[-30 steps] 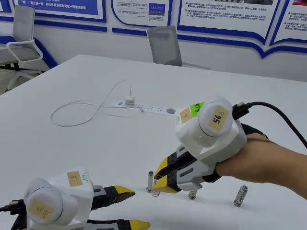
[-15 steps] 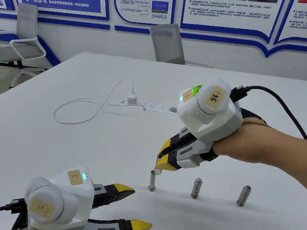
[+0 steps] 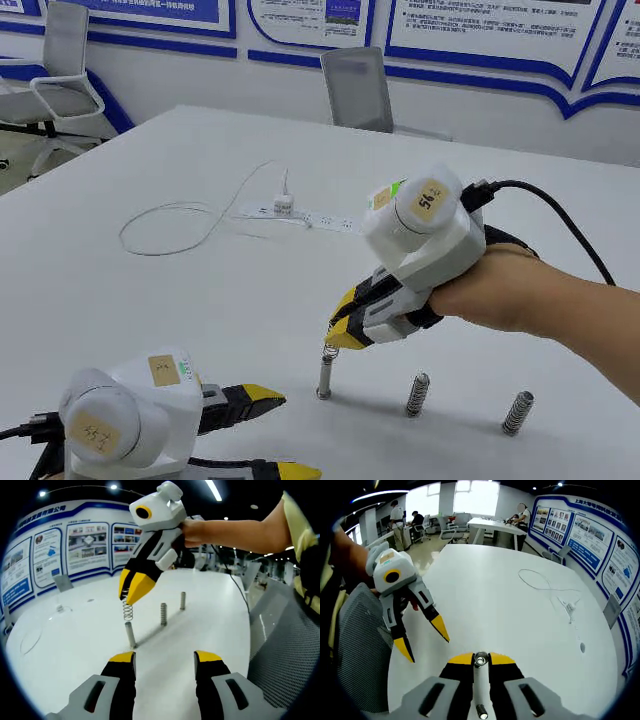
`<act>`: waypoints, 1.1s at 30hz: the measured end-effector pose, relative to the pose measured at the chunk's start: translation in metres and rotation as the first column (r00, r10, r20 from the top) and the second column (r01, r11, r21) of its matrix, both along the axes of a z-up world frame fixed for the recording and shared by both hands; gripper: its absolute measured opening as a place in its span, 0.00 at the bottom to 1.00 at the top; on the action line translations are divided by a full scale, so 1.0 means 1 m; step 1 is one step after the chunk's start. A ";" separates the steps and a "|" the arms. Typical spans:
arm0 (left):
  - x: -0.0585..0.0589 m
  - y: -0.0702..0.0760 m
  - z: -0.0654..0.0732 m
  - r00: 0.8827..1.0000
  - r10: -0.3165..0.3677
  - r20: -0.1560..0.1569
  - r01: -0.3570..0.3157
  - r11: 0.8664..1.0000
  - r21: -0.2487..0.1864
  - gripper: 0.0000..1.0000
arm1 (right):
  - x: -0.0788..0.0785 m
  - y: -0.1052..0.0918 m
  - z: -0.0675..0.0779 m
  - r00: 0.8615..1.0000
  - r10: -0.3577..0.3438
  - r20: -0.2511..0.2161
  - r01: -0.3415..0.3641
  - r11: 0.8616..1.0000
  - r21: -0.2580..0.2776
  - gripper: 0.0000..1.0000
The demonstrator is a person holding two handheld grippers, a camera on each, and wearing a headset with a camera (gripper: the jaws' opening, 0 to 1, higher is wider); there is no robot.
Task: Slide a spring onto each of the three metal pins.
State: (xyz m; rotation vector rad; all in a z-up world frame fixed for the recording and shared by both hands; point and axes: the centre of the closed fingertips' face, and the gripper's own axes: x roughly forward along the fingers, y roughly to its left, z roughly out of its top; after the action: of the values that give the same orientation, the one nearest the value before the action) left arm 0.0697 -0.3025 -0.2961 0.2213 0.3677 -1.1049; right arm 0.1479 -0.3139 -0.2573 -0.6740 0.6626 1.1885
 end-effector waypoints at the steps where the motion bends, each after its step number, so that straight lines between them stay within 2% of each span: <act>1: 0.001 0.001 0.000 1.000 0.001 0.000 -0.001 1.000 0.000 0.48 | 0.000 0.000 -0.001 1.000 -0.001 -0.002 0.001 1.000 0.000 0.12; 19: 0.003 0.002 -0.004 1.000 0.002 -0.013 -0.002 1.000 0.001 0.47 | 0.002 0.004 -0.016 0.999 -0.003 -0.038 0.002 1.000 -0.013 0.12; 33: 0.003 0.003 -0.007 1.000 0.006 -0.024 -0.006 1.000 0.005 0.47 | 0.002 0.004 -0.038 0.997 -0.027 -0.070 0.025 0.999 -0.028 0.12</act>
State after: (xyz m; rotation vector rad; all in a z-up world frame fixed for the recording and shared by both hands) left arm 0.0725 -0.2998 -0.3036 0.2115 0.3928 -1.1019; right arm 0.1497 -0.3098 -0.2952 -0.6468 0.7454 1.1853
